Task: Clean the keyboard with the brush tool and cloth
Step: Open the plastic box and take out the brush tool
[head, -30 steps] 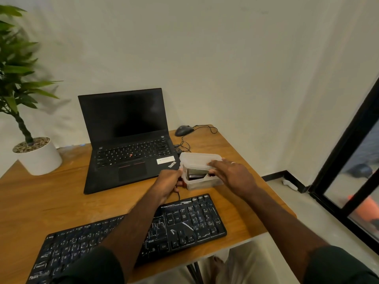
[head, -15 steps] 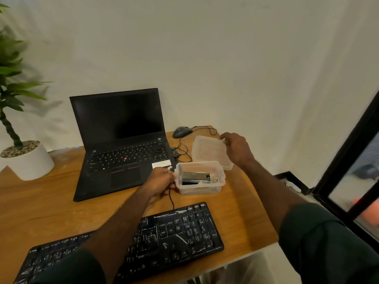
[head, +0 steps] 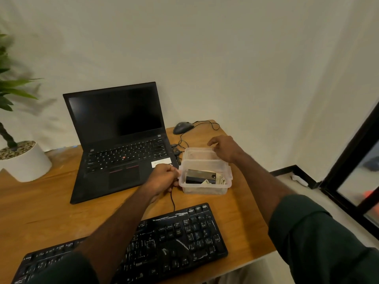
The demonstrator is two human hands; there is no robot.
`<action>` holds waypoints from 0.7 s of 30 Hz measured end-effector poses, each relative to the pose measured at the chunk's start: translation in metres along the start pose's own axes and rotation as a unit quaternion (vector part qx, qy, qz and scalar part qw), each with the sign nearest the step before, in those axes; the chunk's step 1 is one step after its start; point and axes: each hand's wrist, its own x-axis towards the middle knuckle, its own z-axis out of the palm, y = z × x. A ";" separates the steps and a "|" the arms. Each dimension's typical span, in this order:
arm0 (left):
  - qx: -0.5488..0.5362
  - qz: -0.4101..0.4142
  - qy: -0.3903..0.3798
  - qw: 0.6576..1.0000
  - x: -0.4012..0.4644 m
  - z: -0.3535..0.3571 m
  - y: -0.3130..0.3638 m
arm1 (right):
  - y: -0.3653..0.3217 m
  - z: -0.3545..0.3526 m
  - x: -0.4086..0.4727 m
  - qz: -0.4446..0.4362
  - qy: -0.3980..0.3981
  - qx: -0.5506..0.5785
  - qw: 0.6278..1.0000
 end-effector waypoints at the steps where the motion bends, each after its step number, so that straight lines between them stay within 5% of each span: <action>1: 0.012 0.012 0.014 1.000 0.001 -0.001 -0.001 | -0.003 -0.003 -0.007 -0.010 0.023 0.017 1.000; 6: 0.064 0.076 0.082 0.992 -0.004 -0.004 0.003 | -0.022 -0.016 -0.049 -0.085 0.076 0.049 0.992; 11: 0.082 0.112 0.099 0.985 -0.010 0.005 0.011 | -0.036 -0.008 -0.078 -0.121 -0.095 -0.014 0.988; 21: 0.079 0.124 0.090 0.985 -0.015 0.008 0.006 | -0.054 0.000 -0.075 -0.070 -0.175 -0.166 0.968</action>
